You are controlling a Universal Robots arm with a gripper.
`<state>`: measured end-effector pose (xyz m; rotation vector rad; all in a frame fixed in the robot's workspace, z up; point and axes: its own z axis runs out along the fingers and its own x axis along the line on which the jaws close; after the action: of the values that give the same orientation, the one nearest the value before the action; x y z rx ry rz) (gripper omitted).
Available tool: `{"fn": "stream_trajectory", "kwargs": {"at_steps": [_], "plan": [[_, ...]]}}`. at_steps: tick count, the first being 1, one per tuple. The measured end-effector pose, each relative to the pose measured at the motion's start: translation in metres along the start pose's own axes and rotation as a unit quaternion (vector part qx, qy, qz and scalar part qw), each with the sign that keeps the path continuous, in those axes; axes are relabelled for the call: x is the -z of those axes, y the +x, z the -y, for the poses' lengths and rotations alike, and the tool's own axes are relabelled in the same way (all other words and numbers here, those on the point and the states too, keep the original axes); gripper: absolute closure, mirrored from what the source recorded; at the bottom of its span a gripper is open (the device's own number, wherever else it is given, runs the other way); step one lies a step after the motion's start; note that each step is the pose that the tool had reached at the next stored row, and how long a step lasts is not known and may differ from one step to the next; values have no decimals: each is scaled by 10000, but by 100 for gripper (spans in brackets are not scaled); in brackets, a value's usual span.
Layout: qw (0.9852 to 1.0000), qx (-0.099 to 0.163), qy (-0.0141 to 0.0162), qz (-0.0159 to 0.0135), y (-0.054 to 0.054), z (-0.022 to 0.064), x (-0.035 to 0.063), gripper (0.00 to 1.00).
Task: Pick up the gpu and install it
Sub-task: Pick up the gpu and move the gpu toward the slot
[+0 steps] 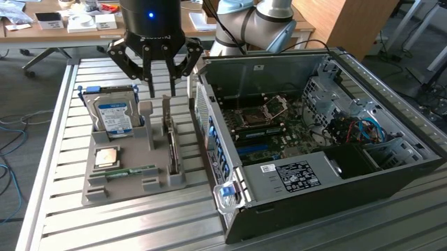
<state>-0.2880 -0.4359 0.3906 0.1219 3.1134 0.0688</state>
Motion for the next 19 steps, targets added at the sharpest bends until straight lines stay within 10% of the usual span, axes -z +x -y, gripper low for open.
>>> {"fn": "stream_trajectory", "kwargs": {"at_steps": [19], "plan": [[10000, 0, -5, 0, 6, 11, -244, 58]]}}
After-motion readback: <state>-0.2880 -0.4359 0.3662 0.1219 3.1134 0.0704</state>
